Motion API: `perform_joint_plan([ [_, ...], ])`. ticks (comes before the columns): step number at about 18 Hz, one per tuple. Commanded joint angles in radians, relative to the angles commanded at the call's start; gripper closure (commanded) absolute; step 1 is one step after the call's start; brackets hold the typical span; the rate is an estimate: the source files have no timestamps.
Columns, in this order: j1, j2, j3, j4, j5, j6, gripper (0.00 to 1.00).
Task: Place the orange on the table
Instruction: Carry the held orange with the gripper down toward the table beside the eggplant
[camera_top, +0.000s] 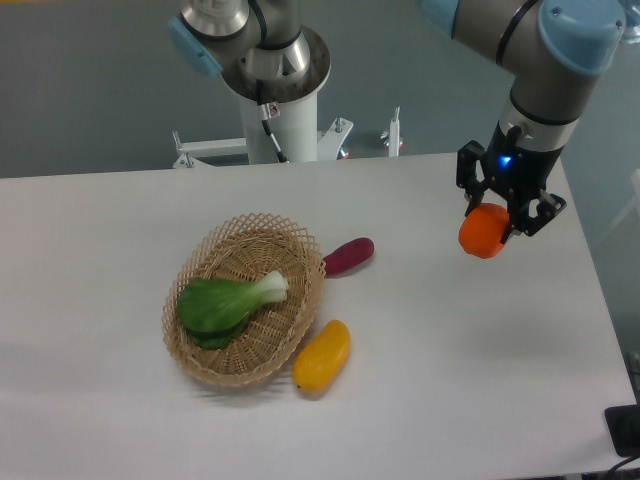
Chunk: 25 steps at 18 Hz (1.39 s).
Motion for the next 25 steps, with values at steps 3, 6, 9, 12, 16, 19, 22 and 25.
perform_joint_plan([
  [3,-0.003,0.002,-0.012,0.011,0.002,-0.002,0.44],
  [6,-0.006,0.0,-0.008,0.011,0.0,-0.003,0.44],
  [9,-0.009,0.0,-0.012,0.011,0.0,-0.005,0.44],
  [12,-0.028,-0.011,-0.018,0.038,0.003,-0.09,0.44],
  [16,-0.069,-0.015,-0.115,0.199,0.005,-0.216,0.44],
  [19,-0.078,-0.028,-0.218,0.36,0.006,-0.245,0.44],
  [22,-0.083,-0.052,-0.222,0.382,0.011,-0.262,0.44],
  [25,-0.084,-0.078,-0.222,0.39,0.011,-0.279,0.44],
])
